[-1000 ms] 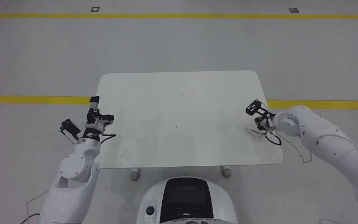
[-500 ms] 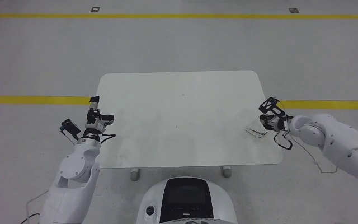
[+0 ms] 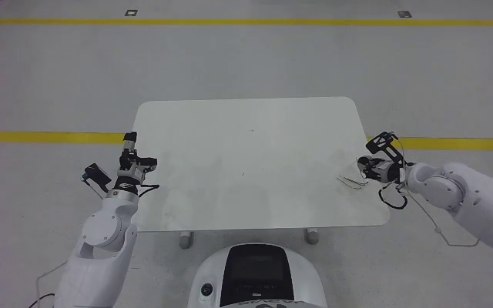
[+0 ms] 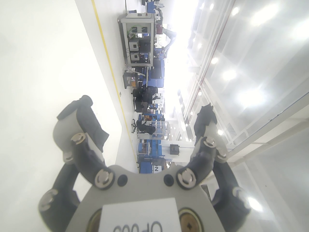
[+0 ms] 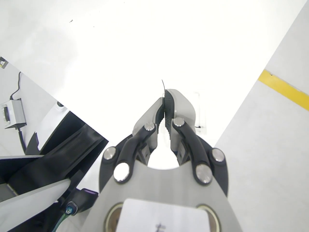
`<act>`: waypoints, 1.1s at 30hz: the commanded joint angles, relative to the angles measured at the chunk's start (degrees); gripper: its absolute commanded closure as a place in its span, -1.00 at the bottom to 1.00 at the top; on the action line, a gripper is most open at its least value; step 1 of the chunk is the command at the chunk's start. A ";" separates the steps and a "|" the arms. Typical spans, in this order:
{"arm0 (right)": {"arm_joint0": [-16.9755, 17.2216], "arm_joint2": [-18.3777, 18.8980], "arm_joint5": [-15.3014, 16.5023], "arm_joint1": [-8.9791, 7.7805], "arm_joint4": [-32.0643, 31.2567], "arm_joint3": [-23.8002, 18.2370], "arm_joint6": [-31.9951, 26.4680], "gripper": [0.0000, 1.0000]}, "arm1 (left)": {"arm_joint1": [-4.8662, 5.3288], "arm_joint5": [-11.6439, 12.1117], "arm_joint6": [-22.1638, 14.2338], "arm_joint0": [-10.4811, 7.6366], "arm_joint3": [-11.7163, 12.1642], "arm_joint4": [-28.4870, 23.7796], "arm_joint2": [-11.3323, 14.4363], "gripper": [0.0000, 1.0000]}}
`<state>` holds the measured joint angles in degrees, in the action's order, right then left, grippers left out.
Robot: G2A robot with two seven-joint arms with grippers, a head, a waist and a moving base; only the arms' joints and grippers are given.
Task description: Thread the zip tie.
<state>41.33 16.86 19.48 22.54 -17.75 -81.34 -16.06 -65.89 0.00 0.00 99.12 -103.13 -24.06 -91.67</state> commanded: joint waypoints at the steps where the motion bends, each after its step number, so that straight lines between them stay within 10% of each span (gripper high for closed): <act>1: 0.00 0.00 0.00 0.00 0.00 0.00 0.00 1.00 | 0.00 0.00 0.00 0.00 0.00 0.00 0.00 -1.00; 17: -2.73 -1.18 0.00 1.39 7.96 -10.64 -7.03 1.00 | 0.00 0.00 0.00 0.00 0.00 0.00 0.00 -1.00; 33: -2.74 -0.36 0.00 2.38 14.50 -8.62 -7.29 1.00 | 0.00 0.00 0.00 0.00 0.00 0.00 0.00 -1.00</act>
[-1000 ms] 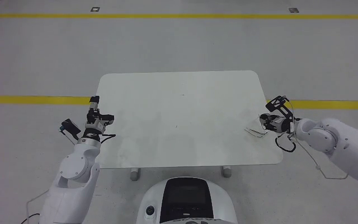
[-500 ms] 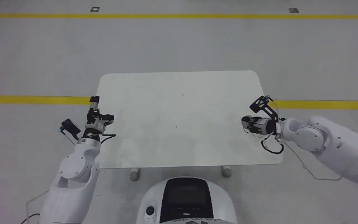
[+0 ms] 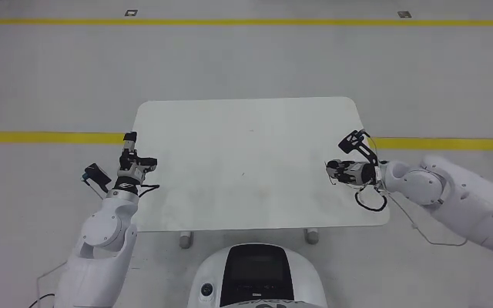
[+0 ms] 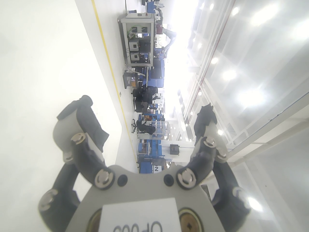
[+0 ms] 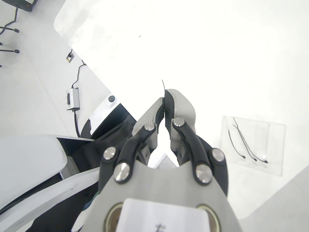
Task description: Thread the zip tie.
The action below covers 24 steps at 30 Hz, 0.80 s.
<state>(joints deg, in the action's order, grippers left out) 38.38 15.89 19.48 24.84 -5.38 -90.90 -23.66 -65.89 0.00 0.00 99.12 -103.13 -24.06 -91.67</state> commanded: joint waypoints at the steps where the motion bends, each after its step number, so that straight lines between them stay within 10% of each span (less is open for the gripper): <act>1: 0.40 1.10 0.00 0.12 3.89 1.40 0.41 1.00 | 0.00 0.00 0.00 0.00 0.00 0.00 0.00 -1.00; 14: 1.96 11.38 0.00 1.25 20.64 5.74 -14.14 1.00 | 0.00 0.00 0.00 0.00 0.00 0.00 0.00 -1.00; 24: 9.08 31.83 0.00 8.64 38.61 14.72 -43.34 1.00 | 0.00 0.00 0.00 0.00 0.00 0.00 0.00 -1.00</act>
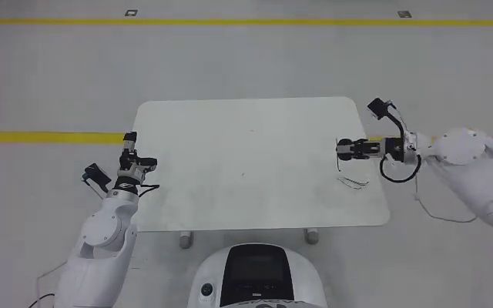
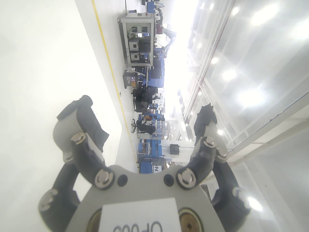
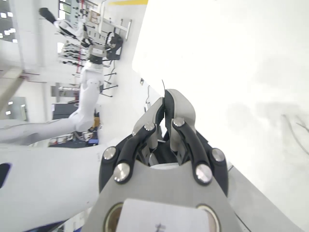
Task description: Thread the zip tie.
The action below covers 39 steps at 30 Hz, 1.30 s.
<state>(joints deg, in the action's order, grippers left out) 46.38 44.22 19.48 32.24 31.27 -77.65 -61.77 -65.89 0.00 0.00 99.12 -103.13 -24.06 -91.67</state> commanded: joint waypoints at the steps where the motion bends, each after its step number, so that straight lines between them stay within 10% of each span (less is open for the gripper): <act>1: 1.87 5.77 0.00 2.28 2.83 2.59 -8.27 1.00 | 0.00 0.00 0.00 0.00 0.00 0.00 0.00 -1.00; 6: 5.98 16.07 0.00 8.47 1.92 5.95 -17.87 1.00 | 0.00 0.00 0.00 0.00 0.00 0.00 0.00 -1.00; 17: 5.98 16.07 0.00 8.47 1.92 5.95 -17.87 1.00 | 0.00 0.00 0.00 0.00 0.00 0.00 0.00 -1.00; 30: 1.26 2.90 0.00 10.56 17.90 9.34 -17.87 1.00 | 0.00 0.00 0.00 0.00 0.00 0.00 0.00 -1.00; 39: 0.76 2.28 0.00 10.64 18.28 9.95 -17.87 1.00 | -0.06 -0.42 -2.12 -0.93 -0.34 1.39 1.62 -1.00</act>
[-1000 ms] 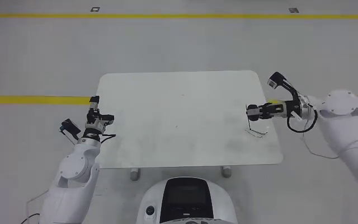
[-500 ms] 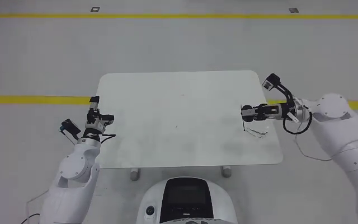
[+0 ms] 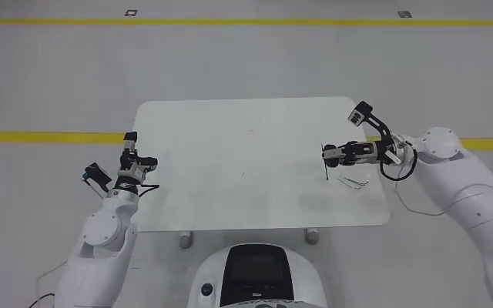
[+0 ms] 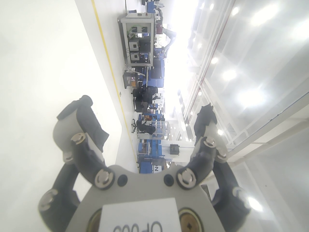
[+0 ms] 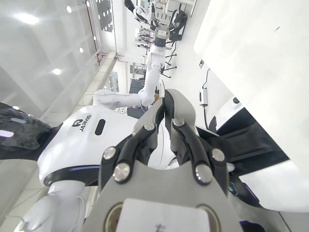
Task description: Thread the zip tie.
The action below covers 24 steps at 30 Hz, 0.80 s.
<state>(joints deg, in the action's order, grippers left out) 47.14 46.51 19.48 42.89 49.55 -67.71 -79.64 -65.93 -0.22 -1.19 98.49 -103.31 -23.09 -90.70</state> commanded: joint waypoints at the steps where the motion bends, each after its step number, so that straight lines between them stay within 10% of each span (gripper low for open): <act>1: 0.14 0.01 -0.07 0.01 -0.06 -0.06 0.38 1.00 | -0.02 -0.62 -2.21 -0.79 -0.30 1.21 1.40 -1.00; 14: 4.03 3.80 -1.83 0.00 1.30 4.74 0.81 1.00 | -0.66 -6.11 -9.34 -9.50 -1.80 17.65 16.60 -1.00; 24: 4.13 3.80 -1.89 0.02 1.24 4.54 1.09 1.00 | -0.71 -6.14 -9.25 -9.59 -1.62 18.13 17.16 -1.00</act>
<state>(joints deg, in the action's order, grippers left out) 51.18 50.31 17.65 42.89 50.84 -62.98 -78.83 -66.63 -6.33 -10.41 88.91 -105.00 -5.03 -73.61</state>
